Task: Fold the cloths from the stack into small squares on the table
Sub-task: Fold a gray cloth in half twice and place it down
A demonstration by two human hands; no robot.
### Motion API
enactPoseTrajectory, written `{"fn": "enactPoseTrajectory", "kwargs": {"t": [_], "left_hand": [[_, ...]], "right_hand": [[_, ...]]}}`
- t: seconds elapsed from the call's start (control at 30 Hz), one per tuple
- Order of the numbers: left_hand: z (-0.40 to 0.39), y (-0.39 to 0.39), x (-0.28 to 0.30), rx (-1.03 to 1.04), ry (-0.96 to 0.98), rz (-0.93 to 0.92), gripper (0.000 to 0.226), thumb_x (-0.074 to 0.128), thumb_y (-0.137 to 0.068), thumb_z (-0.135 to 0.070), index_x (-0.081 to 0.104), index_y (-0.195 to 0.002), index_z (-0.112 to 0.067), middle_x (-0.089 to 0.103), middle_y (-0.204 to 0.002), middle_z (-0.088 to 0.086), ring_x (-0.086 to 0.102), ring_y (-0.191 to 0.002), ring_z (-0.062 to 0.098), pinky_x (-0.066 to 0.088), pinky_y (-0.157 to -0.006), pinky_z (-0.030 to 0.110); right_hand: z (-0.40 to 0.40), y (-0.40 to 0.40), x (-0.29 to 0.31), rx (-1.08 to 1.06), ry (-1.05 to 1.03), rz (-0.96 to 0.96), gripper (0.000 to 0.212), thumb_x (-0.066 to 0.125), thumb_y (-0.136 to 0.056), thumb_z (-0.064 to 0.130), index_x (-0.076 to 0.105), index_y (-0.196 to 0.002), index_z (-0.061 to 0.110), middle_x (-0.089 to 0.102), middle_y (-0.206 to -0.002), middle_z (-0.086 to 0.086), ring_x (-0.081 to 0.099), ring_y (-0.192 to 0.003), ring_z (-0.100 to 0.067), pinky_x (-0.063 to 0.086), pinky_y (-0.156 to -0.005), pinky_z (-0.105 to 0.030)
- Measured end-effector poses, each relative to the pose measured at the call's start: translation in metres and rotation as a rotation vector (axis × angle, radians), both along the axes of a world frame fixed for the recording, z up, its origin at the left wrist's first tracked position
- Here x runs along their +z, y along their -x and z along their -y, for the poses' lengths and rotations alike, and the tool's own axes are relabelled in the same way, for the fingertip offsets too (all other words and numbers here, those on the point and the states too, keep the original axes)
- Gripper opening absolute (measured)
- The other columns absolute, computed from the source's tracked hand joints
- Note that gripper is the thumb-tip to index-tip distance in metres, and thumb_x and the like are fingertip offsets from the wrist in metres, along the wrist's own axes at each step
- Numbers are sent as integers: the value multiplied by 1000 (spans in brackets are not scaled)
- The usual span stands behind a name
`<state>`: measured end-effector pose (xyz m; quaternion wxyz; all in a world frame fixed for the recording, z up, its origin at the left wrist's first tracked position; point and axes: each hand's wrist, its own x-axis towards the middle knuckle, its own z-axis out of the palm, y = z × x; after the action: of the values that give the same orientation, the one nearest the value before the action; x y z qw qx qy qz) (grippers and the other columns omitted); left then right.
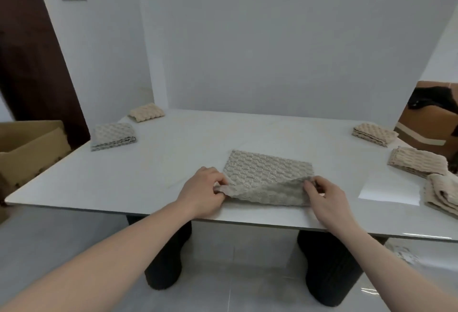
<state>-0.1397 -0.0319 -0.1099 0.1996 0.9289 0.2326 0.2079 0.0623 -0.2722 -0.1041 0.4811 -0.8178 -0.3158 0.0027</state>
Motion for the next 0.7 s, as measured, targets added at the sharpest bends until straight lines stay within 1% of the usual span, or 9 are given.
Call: {"fn": "enactPoseTrajectory", "kwargs": {"t": [0.1,0.2,0.23,0.33,0.43,0.53,0.6,0.67,0.7], "left_hand": [[6,7,31,-5,-25,41,21,61,-82,-22,71,-97,-33,63,-102,-21,48,-104,6,48,-88,29],[14,16,56,-43,-120,15,18,61,-84,-24,69,-97,-31,62,-104,-20,46,-107,5,47,-88,28],[17,20,61,-68,-148,-10,17,60,-84,-24,68,-97,-31,61,-102,-21,46,-107,5,46,-89,28],[29,34,69,-128,-151,-107,16,61,-82,-27,67,-95,-34,58,-97,-21,52,-104,7,48,-89,30],[36,46,65,-165,-82,-235,20,61,-82,-31,69,-100,-35,66,-106,-15,59,-101,8,51,-91,31],[38,57,58,-239,-72,-288,10,61,-86,-45,66,-88,-36,69,-90,-12,63,-87,8,54,-82,37],[39,60,57,-275,-47,-299,19,61,-90,-48,61,-77,-35,65,-78,-9,59,-75,8,53,-74,36],[36,60,57,-285,34,-256,32,63,-92,-47,55,-71,-24,56,-66,-7,50,-63,9,43,-65,32],[33,59,57,-279,80,-218,38,64,-92,-47,52,-70,-18,50,-63,-7,45,-61,8,38,-63,31]], "right_hand": [[9,-1,19,11,-37,38,30,58,-99,27,57,-72,14,62,-70,-4,61,-76,-22,48,-70,-38],[16,-2,31,29,-89,-29,26,56,-101,23,60,-78,12,61,-77,-17,60,-72,-26,61,-74,-43],[20,-1,32,39,-109,-62,25,55,-102,20,61,-79,10,61,-79,-21,59,-72,-25,62,-75,-42],[35,7,26,59,-130,-133,22,54,-103,14,64,-84,8,62,-77,-15,60,-75,-24,61,-75,-42],[51,12,11,96,-87,-166,21,54,-103,14,65,-86,6,63,-81,-21,59,-75,-23,57,-75,-41],[62,12,4,115,-59,-170,22,56,-102,16,65,-84,7,60,-70,-7,56,-70,-19,53,-71,-39],[64,11,4,123,-63,-166,23,57,-102,18,64,-83,8,60,-68,-5,55,-69,-17,52,-69,-36],[61,8,7,112,-73,-162,22,59,-101,22,65,-83,10,64,-72,-9,57,-69,-16,53,-66,-33],[58,5,10,95,-83,-161,21,61,-101,23,67,-84,13,68,-75,-8,60,-70,-15,53,-65,-32]]}}
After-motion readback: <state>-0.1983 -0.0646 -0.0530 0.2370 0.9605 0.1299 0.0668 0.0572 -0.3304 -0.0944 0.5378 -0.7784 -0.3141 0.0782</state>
